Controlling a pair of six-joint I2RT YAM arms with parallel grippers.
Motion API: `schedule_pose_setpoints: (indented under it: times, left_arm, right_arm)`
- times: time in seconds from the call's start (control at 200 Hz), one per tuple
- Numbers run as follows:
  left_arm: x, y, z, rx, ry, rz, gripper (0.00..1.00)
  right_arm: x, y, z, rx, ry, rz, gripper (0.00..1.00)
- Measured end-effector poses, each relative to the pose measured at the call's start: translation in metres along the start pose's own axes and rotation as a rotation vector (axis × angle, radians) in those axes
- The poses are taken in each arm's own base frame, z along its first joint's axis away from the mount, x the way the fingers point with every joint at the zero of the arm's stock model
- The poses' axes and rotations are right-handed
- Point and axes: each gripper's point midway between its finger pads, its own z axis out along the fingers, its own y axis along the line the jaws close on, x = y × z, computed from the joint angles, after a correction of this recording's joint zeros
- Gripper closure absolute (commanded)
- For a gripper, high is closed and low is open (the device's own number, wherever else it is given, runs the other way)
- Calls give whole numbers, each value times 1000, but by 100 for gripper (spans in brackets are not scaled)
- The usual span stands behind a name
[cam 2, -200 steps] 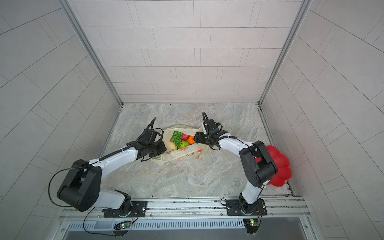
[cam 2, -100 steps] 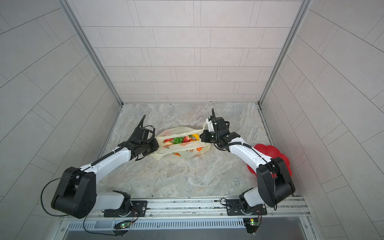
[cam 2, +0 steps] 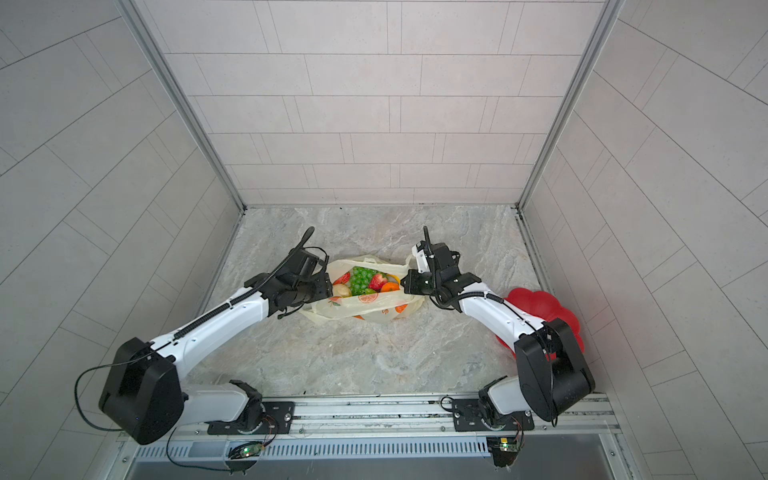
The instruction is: Take the fake fruits out of the plastic bag
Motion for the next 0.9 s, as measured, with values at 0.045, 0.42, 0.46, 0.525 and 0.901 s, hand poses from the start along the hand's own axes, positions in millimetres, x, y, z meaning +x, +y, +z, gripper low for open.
schedule_pose_setpoints:
  times: [0.045,0.42,0.46,0.525,0.901]
  left_arm:
    - [-6,4,-12,-67,-31,25,20]
    - [-3,-33,-43,-256,-124,300,25]
    - [-2,-34,-33,-287,-110,329,24]
    - [1,-36,-15,-338,-80,383,23]
    - [-9,-31,54,-509,-4,476,22]
  right_arm:
    - [1,-2,0,14,0,-7,100]
    - [6,-1,-1,57,1,-56,100]
    - [5,-1,-2,57,-2,-57,100]
    - [4,1,-4,54,-8,-59,100]
    - [-1,9,-16,34,-38,-70,100]
